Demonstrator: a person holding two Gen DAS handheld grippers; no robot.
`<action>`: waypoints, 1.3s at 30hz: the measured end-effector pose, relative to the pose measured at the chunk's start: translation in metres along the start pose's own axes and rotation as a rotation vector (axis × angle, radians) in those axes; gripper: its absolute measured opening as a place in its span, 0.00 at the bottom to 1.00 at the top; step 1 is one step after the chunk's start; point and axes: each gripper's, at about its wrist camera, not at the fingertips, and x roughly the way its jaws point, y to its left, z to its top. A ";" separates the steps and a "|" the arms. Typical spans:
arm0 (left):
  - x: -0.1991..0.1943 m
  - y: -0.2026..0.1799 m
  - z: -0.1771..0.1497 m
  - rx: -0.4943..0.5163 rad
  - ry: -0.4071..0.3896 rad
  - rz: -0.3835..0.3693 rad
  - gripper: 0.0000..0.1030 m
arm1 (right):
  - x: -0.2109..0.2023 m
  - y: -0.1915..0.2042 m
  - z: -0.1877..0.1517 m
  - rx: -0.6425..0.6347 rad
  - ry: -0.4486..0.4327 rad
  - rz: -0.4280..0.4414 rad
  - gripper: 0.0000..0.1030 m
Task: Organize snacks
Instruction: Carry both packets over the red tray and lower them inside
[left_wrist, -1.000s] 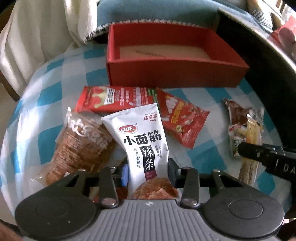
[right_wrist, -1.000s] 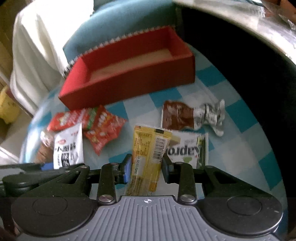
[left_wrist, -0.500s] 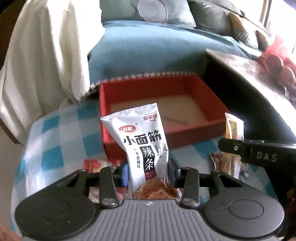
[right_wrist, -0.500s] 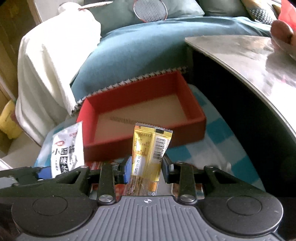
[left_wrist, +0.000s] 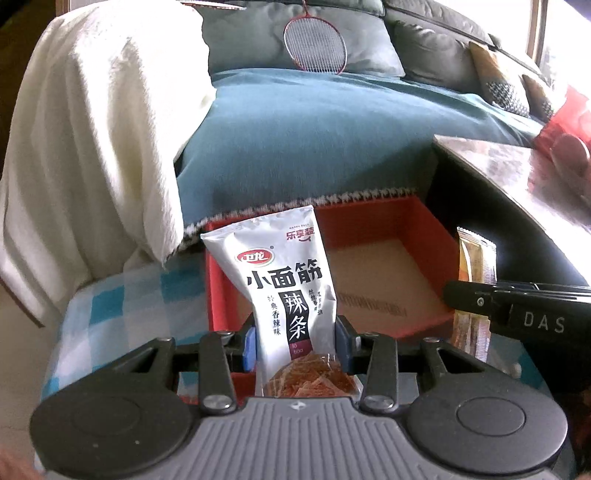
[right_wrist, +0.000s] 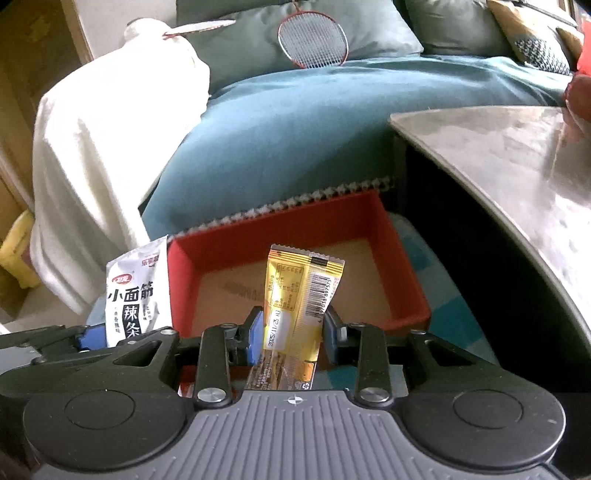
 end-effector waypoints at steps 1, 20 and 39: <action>0.004 0.000 0.003 -0.001 -0.001 0.005 0.34 | 0.003 0.000 0.004 -0.002 -0.002 -0.002 0.39; 0.074 0.003 0.032 -0.015 0.029 0.050 0.34 | 0.084 -0.015 0.048 -0.015 0.025 -0.018 0.39; 0.131 -0.009 0.021 0.017 0.162 0.067 0.36 | 0.152 -0.032 0.036 -0.018 0.134 -0.035 0.39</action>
